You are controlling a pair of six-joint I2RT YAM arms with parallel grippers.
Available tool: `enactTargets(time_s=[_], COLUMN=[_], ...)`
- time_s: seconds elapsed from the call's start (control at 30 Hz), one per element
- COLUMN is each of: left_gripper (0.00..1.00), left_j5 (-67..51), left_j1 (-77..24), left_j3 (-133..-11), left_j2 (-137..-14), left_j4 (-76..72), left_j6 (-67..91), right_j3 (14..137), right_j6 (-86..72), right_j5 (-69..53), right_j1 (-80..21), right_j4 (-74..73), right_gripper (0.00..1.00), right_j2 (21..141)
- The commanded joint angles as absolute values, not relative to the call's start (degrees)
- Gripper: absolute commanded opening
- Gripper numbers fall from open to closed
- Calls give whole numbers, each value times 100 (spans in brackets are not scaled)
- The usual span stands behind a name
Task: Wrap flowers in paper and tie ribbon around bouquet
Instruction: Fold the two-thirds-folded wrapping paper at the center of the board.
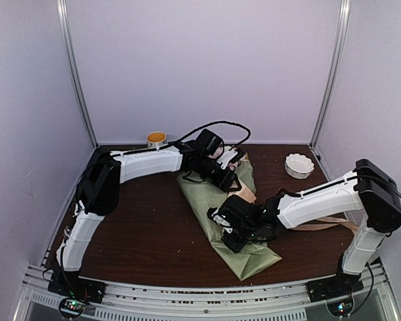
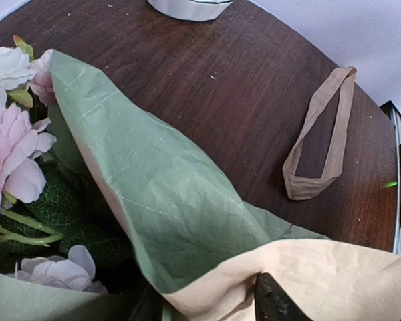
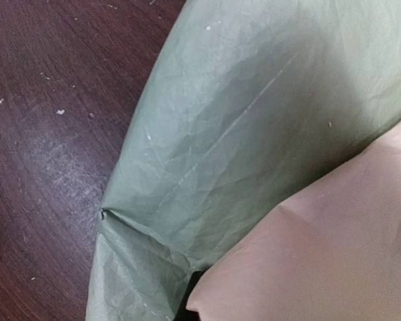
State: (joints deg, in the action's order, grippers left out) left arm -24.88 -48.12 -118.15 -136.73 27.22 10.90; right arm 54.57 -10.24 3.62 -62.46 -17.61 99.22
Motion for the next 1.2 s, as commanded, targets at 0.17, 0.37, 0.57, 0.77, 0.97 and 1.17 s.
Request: enactTargets(time_s=[0.17, 0.37, 0.57, 0.77, 0.97, 1.17], left_gripper=[0, 0, 0, 0, 0, 0], left_j5=[-2335, -2097, -2358, -2647, -2665, -2712], left_j1=[-4648, -4381, -4153, -4057, -4039, -4032], left_j3=[-11532, -11181, -10507, -10367, -10275, -10235], left_j2=[-13467, -13260, -13182, -13238, -13245, -13241], left_j4=[2600, 2470, 1853, 1576, 1438, 1415], left_j6=[778, 635, 294, 402, 465, 455], right_j3=[5634, 5655, 5794, 5405, 4426, 3548], right_j6=[-844, -934, -957, -1362, -2420, -3350], right_j5=[603, 582, 182, -81, -621, -940], right_j1=[-6348, -6348, -6339, -6286, -5915, -5665], right_j4=[-1990, -2135, -2421, -2732, -2690, -2543], right_gripper=[5, 22, 34, 39, 45, 52], right_j2=[9852, 9572, 9138, 8272, 7328, 6454])
